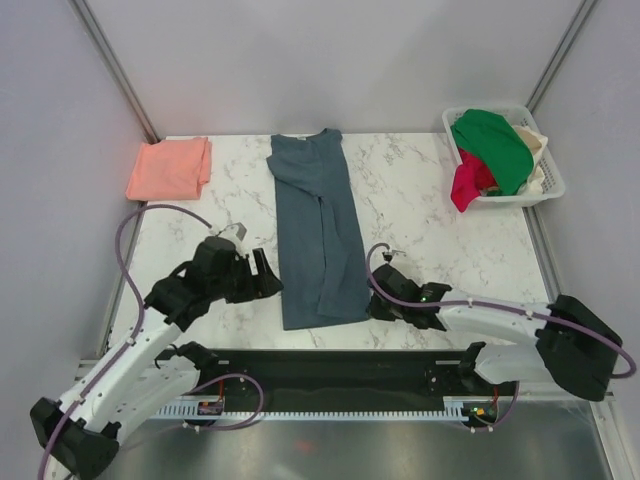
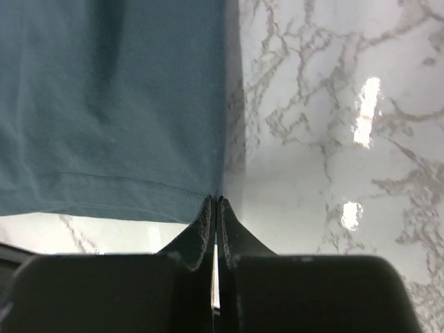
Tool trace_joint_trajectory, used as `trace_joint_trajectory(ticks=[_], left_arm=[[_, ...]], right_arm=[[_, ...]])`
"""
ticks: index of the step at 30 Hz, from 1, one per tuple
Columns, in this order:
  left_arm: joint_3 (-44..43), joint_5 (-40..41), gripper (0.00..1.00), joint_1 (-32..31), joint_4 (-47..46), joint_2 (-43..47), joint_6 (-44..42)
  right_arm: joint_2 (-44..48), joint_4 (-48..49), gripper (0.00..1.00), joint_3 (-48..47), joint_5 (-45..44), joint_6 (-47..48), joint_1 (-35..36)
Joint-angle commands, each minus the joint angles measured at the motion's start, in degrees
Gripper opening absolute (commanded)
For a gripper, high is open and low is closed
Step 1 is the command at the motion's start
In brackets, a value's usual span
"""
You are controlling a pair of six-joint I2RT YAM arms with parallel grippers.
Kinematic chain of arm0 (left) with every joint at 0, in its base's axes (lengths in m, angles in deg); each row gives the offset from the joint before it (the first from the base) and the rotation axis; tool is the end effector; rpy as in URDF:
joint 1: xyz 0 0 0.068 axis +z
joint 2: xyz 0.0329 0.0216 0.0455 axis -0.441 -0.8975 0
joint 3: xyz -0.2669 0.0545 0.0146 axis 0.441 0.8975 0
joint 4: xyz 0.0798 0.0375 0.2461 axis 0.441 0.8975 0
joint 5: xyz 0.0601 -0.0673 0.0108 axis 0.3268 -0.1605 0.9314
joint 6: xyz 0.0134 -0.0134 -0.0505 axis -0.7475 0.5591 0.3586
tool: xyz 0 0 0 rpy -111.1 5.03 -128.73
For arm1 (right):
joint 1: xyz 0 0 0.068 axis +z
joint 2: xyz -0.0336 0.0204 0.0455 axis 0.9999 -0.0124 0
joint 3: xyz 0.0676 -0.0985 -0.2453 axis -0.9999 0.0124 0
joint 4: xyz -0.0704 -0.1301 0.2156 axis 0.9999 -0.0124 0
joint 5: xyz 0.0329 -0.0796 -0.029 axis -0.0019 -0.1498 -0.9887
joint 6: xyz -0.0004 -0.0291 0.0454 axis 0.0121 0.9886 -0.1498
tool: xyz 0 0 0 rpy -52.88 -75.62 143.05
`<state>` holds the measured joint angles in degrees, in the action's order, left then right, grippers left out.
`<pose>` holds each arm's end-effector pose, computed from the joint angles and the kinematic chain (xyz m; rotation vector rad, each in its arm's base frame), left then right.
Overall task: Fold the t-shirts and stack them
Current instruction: Fold the tshirt
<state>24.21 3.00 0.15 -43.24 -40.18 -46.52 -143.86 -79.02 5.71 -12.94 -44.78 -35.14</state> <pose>0.1369 -0.0715 0.2776 -0.1086 2.3997 -0.6558 0.1442 0.1859 0.1583 0.1362 2.5949 0.4599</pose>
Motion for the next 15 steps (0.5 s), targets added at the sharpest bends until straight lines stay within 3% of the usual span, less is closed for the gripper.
trace_joint_trajectory(ticks=[1, 5, 8, 15], left_arm=[[3.99, 10.08, 0.81, -7.97, 3.0, -1.73, 14.52], [9.7, 8.5, 0.79, -15.09, -2.07, -8.05, 20.59], [14.8, 8.67, 0.76, -20.01, -6.04, -7.98, 25.78], [20.08, 10.78, 0.73, -22.14, -14.74, -11.3, 27.2]], right_arm=[[9.09, 0.39, 0.0, 4.41, -1.64, -3.69, 0.25], [12.46, 2.06, 0.0, 6.71, 0.9, -4.22, 0.25], [11.68, 2.24, 0.0, 6.97, 1.52, -4.04, 0.25], [10.45, 5.23, 0.0, 8.82, 3.46, -3.61, 0.25]])
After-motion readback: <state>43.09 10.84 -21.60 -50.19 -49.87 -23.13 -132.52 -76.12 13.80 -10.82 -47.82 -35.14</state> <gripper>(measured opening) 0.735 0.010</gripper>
